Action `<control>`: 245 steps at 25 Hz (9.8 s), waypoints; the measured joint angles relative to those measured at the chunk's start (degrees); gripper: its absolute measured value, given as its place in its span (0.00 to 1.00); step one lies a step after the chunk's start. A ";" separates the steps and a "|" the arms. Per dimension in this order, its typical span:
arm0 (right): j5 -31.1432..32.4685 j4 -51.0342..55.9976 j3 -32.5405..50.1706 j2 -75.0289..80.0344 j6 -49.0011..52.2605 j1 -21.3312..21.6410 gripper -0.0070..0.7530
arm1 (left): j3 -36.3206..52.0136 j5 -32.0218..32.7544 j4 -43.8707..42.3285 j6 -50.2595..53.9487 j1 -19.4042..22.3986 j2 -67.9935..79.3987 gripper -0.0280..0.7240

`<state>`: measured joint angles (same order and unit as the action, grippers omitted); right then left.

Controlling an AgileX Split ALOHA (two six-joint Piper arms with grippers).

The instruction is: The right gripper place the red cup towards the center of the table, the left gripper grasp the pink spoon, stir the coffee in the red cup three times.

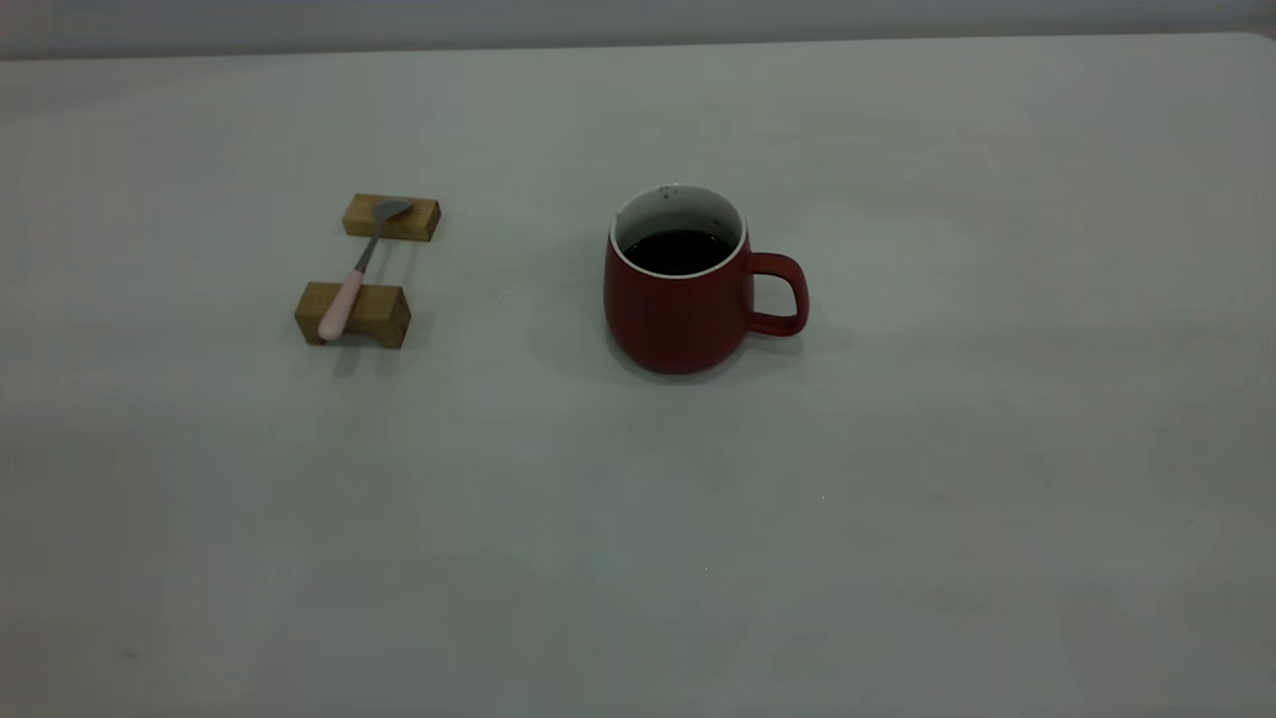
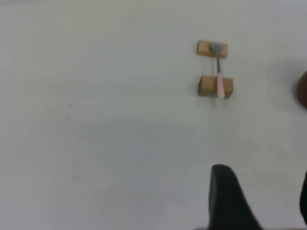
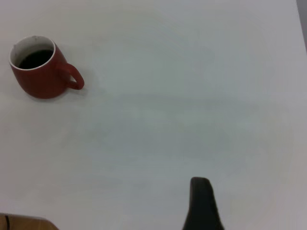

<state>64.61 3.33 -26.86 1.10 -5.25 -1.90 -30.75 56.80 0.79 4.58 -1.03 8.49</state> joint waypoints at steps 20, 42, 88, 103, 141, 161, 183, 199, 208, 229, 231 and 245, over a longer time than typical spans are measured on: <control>0.00 0.00 0.00 0.00 0.00 0.06 0.78 | -14.00 -32.41 4.98 -5.60 -3.86 75.00 0.85; 0.00 0.00 0.00 0.00 0.00 0.06 0.78 | -32.70 -39.03 7.57 -5.60 -11.03 115.51 0.83; 0.02 0.00 0.00 -0.04 0.00 0.06 0.78 | -49.13 2.89 73.00 48.21 -11.79 115.05 0.27; 0.02 0.00 0.00 -0.04 0.00 0.06 0.78 | -49.13 -1.46 88.26 36.33 -14.35 126.85 0.27; 0.02 0.00 0.00 -0.04 0.00 0.06 0.78 | -52.16 -1.90 83.21 45.52 -14.25 130.99 0.27; 0.02 0.00 0.00 -0.04 0.00 0.06 0.78 | -54.19 1.22 78.28 43.82 -13.74 131.30 0.27; 0.02 0.00 0.00 -0.04 0.00 0.06 0.78 | -54.25 -0.22 76.45 39.25 -15.26 131.33 0.29; 0.02 0.00 0.00 -0.04 0.00 0.06 0.78 | -69.80 9.77 49.88 43.59 -15.14 130.98 0.79; 0.02 0.00 0.00 -0.04 0.00 0.06 0.78 | -83.48 10.08 11.75 24.63 -15.09 122.13 0.77; 0.02 0.00 0.00 -0.04 0.00 0.06 0.78 | -34.92 10.08 -1.29 0.71 -15.02 62.16 0.77; 0.02 0.00 0.00 -0.04 0.00 0.06 0.78 | -28.54 10.08 -1.13 0.71 -14.08 53.02 0.77; 0.02 0.00 0.00 -0.04 0.00 0.06 0.78 | 0.08 7.12 -0.35 -6.79 0.54 1.87 0.77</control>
<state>64.63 3.33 -26.86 1.05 -5.25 -1.84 -30.67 63.93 0.44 -2.21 -0.49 10.35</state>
